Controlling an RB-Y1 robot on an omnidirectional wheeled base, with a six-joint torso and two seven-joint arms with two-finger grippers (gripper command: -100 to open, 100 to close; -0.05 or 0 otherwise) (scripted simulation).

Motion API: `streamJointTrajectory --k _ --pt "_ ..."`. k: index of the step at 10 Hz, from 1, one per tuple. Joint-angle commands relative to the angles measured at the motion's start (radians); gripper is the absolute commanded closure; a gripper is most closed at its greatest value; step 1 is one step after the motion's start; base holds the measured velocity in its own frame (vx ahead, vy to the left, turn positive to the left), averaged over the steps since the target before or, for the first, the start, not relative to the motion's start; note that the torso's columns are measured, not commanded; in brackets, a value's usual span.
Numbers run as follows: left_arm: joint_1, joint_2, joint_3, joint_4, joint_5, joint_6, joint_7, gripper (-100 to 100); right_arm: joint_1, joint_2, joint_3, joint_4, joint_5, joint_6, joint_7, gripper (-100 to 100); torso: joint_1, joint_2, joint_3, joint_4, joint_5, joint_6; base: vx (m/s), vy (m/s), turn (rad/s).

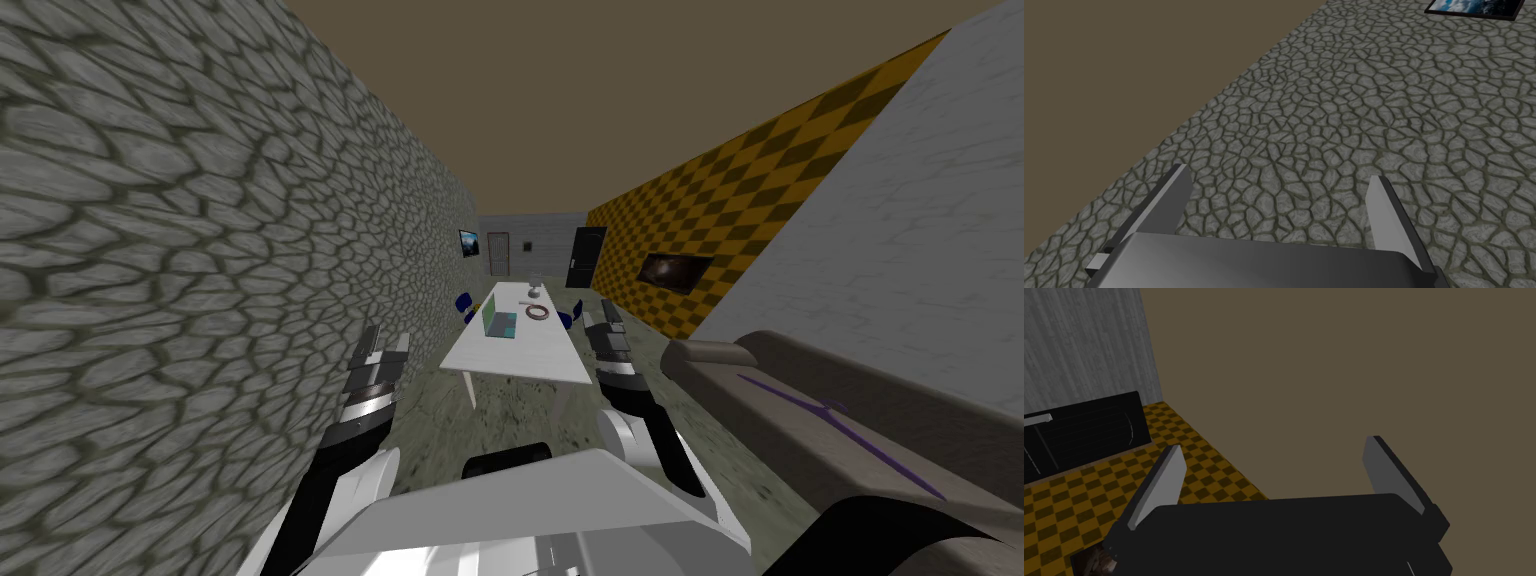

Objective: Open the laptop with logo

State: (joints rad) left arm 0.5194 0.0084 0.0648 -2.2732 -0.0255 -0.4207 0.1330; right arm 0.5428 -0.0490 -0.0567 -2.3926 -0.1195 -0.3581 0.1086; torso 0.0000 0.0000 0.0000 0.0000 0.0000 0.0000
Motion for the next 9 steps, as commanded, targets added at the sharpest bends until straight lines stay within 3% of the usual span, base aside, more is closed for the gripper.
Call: streamJointTrajectory --k 1,9 --pt "0.000 0.000 0.000 0.000 0.000 0.000 0.000 0 0.000 0.000 0.000 0.000 0.000 0.000 0.000 0 0.000 0.040 -0.082 0.041 0.000 0.000 0.000 0.000 0.000" --pt "0.000 0.000 0.000 0.000 0.000 0.000 0.000 0 0.000 0.000 0.000 0.000 0.000 0.000 0.000 0 0.000 0.618 -1.234 0.617 0.000 0.000 0.000 0.000 0.000"
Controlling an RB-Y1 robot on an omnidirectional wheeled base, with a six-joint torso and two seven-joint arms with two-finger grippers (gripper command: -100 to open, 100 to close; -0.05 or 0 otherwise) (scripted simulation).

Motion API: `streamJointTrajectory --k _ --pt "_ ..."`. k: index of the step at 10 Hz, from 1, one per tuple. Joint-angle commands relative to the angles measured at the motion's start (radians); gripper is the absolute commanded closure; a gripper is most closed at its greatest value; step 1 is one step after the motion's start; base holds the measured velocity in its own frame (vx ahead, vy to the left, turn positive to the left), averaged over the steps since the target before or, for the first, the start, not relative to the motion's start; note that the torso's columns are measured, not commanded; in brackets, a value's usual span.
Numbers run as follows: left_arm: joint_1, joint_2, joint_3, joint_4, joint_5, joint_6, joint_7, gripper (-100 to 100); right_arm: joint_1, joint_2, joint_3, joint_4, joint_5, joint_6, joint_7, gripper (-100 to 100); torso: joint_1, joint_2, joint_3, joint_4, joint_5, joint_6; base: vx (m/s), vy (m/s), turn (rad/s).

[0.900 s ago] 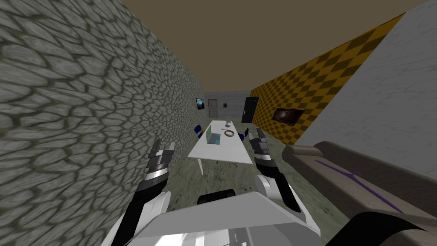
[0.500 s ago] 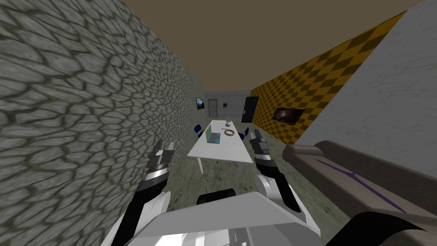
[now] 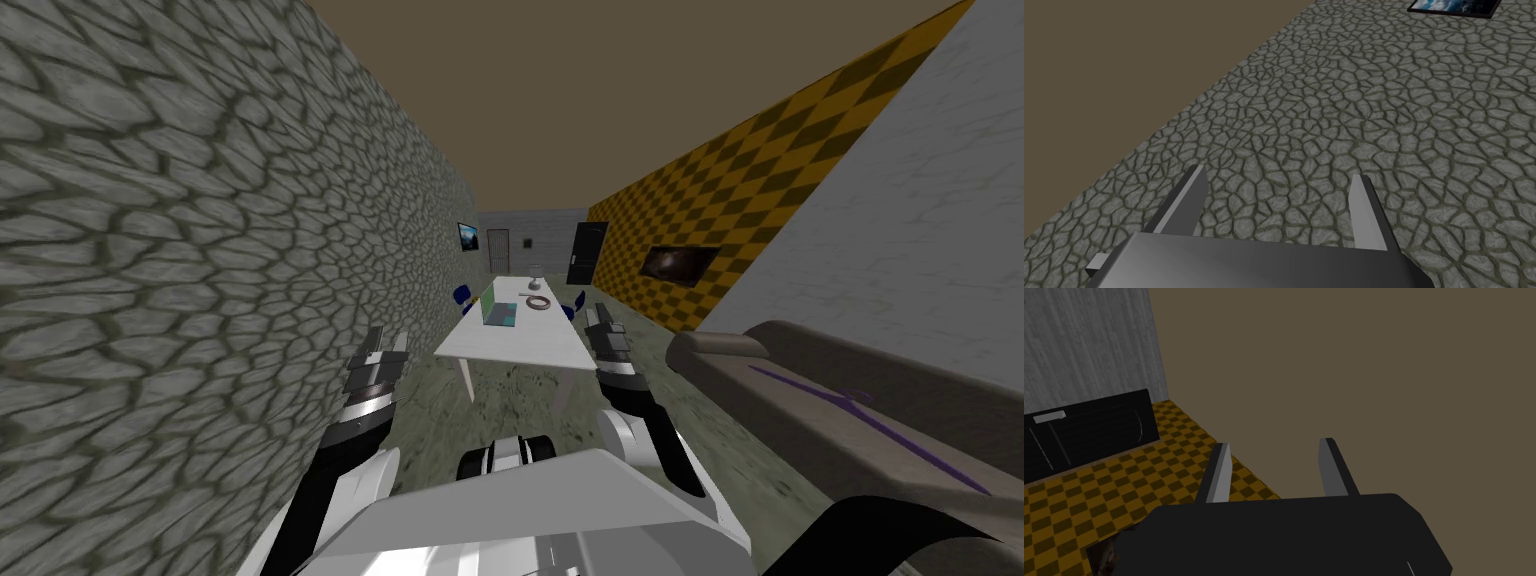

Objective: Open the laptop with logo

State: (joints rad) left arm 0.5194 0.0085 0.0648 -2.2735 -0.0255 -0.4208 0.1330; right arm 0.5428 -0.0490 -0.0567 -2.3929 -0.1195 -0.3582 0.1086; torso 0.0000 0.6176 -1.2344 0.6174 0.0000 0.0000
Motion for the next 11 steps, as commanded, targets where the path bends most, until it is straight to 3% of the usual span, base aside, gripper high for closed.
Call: streamJointTrajectory --k 1,2,5,6,11 --pt "-0.009 0.045 0.004 0.007 -0.004 0.017 0.000 -100 0.000 0.000 0.000 0.000 0.000 0.000 0.000 0 0.000 0.074 -0.148 0.074 0.000 0.000 0.011 0.004 -0.097" --pt "-0.016 0.065 0.007 0.012 -0.007 0.027 0.000 -100 0.000 0.000 0.000 0.000 0.000 0.000 0.000 0 0.000 0.107 -0.217 0.107 0.000 0.000 0.010 0.011 -0.098" --pt "-0.052 0.131 0.022 0.041 -0.024 0.091 0.001 -100 0.000 0.000 0.000 0.001 0.000 0.000 0.000 0 0.000 0.120 -0.242 0.120 0.000 0.000 0.014 0.021 -0.148" --pt "-0.052 0.131 0.022 0.041 -0.024 0.091 0.001 -100 0.000 0.000 0.000 0.001 0.000 0.000 0.000 0 0.000 0.120 -0.242 0.120 0.000 0.000 0.018 0.021 -0.096" --pt "-0.116 0.174 0.050 0.087 -0.055 0.203 0.003 -100 0.000 0.000 0.000 0.001 0.000 0.000 0.000 0 0.000 0.120 -0.242 0.121 0.000 0.000 0.018 0.023 -0.160"
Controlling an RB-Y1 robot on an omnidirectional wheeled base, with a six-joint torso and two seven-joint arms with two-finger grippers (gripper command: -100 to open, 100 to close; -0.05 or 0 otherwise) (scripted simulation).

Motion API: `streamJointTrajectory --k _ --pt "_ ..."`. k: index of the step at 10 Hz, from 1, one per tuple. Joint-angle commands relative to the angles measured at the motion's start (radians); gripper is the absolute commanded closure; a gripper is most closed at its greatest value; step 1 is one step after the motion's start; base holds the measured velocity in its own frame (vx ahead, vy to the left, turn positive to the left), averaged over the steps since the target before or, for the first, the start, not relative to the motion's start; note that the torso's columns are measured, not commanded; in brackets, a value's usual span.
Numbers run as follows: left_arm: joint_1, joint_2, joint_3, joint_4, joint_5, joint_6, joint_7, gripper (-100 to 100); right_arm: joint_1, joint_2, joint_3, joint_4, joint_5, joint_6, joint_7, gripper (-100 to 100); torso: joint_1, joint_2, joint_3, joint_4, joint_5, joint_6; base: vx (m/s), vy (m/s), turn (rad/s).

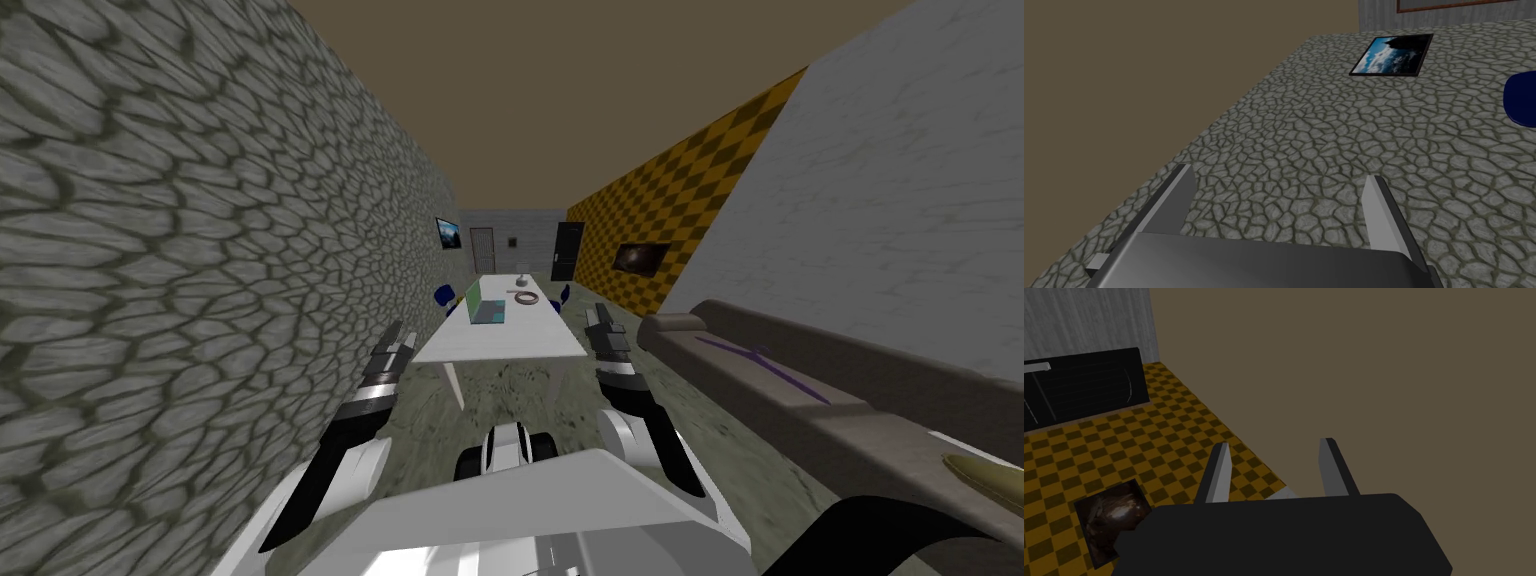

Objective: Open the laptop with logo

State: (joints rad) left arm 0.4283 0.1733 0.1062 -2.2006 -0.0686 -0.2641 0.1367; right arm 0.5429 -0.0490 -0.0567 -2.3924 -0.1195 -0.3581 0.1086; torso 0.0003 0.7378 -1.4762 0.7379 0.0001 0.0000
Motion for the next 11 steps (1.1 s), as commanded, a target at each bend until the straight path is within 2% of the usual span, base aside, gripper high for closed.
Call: streamJointTrajectory --k 1,10,11 --pt "-0.039 0.015 0.015 0.023 -0.019 0.072 0.000 -100 0.000 0.000 0.000 0.000 0.000 0.000 0.000 0 0.000 0.000 0.000 0.000 0.000 0.000 0.021 0.033 -0.187" --pt "-0.183 0.061 0.078 0.126 -0.087 0.320 0.005 -100 0.000 0.000 0.000 0.000 0.000 0.000 0.000 0 -0.001 0.000 0.000 0.000 0.000 0.000 0.020 0.036 -0.216" --pt "-0.183 0.061 0.078 0.126 -0.087 0.325 0.005 -100 0.000 0.000 0.000 0.000 0.000 0.000 0.000 0 -0.001 0.001 0.000 0.000 0.000 0.000 0.010 0.025 -0.076"
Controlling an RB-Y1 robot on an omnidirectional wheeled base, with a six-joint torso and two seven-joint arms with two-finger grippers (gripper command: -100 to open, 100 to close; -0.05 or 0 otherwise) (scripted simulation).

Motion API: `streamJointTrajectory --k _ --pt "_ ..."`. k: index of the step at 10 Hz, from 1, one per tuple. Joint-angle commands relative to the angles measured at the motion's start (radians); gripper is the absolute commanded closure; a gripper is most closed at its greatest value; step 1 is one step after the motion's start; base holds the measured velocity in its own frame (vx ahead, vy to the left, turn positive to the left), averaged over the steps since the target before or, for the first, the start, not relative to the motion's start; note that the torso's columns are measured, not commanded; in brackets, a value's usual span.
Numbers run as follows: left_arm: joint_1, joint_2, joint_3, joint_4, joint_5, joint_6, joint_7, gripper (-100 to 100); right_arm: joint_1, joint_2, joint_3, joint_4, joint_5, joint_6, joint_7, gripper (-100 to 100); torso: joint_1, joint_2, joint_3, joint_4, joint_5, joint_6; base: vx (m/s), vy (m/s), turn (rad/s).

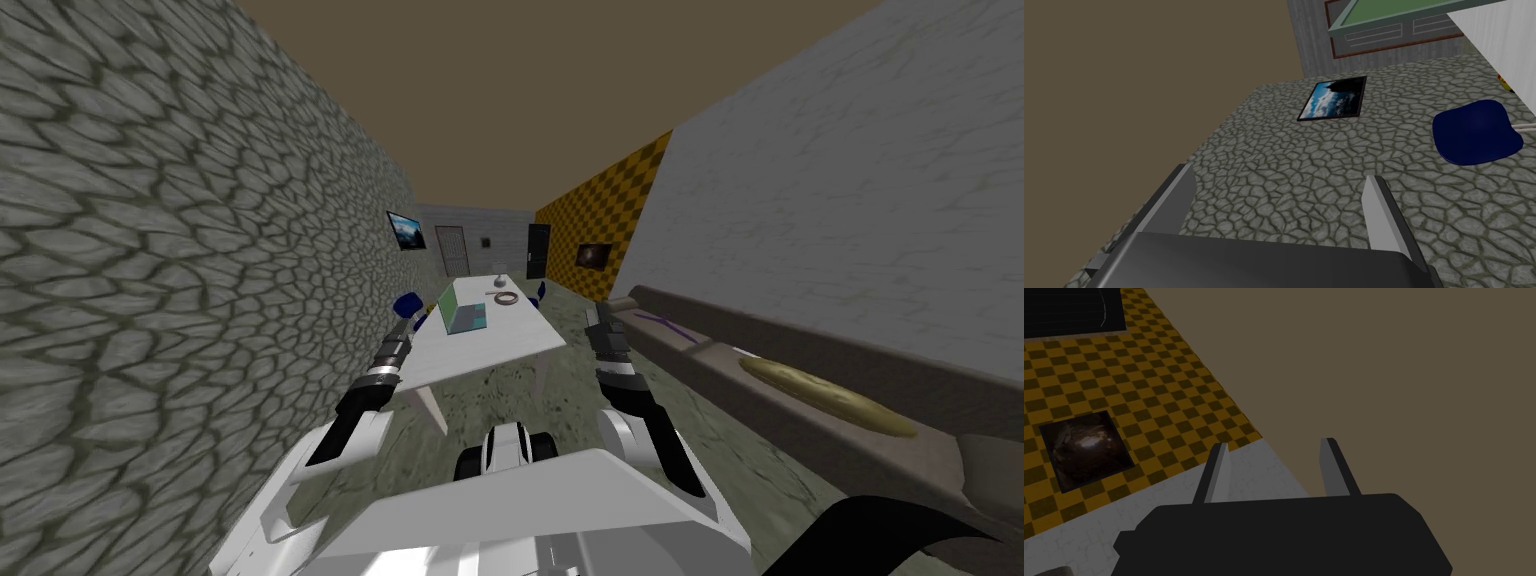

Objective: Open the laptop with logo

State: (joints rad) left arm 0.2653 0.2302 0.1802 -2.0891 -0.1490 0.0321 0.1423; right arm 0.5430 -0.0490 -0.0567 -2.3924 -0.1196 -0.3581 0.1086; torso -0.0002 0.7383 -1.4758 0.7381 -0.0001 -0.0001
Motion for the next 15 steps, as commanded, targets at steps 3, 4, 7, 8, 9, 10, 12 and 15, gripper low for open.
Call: streamJointTrajectory --k 3,4,7,8,9,10,12,15 --pt "-0.072 0.035 0.026 0.059 -0.030 0.115 0.000 -100 0.000 0.000 0.000 0.000 0.000 0.000 0.000 0 0.000 0.000 0.000 0.000 0.000 0.000 0.010 0.027 -0.209" --pt "-0.090 0.047 0.033 0.075 -0.038 0.144 0.000 -100 0.000 0.000 0.000 0.000 0.000 0.000 0.000 0 0.001 0.000 0.000 0.000 0.000 0.000 0.013 0.055 -0.203" --pt "-0.125 0.072 0.048 0.107 -0.054 0.209 0.001 -100 0.000 0.000 0.000 0.000 0.000 0.000 0.000 0 -0.001 0.000 0.000 0.000 0.000 -0.001 0.013 0.032 -0.155" --pt "-0.142 0.085 0.055 0.123 -0.062 0.239 0.001 -100 0.000 0.000 0.000 0.000 0.000 0.000 0.000 0 -0.001 0.000 0.000 0.000 0.000 0.000 0.008 0.027 -0.199" --pt "-0.159 0.098 0.062 0.138 -0.069 0.267 0.002 -100 0.000 0.000 0.000 0.000 0.000 0.000 0.000 0 0.000 0.000 0.000 0.000 0.000 0.000 0.012 0.034 -0.235" --pt "-0.175 0.110 0.068 0.152 -0.076 0.294 0.002 -100 0.000 0.000 0.000 0.000 0.000 0.000 0.000 0 0.001 0.000 0.000 0.000 0.000 0.000 0.005 0.038 -0.190" --pt "-0.205 0.133 0.081 0.178 -0.090 0.346 0.002 -100 0.000 0.000 0.000 0.000 0.000 0.000 0.000 0 0.001 0.000 0.000 0.000 0.000 0.000 0.005 0.037 -0.213" --pt "-0.242 0.164 0.096 0.209 -0.107 0.411 0.003 -100 0.000 0.000 0.000 0.000 0.000 0.000 0.000 0 0.000 0.000 0.000 0.000 0.000 0.000 0.006 0.036 -0.171"
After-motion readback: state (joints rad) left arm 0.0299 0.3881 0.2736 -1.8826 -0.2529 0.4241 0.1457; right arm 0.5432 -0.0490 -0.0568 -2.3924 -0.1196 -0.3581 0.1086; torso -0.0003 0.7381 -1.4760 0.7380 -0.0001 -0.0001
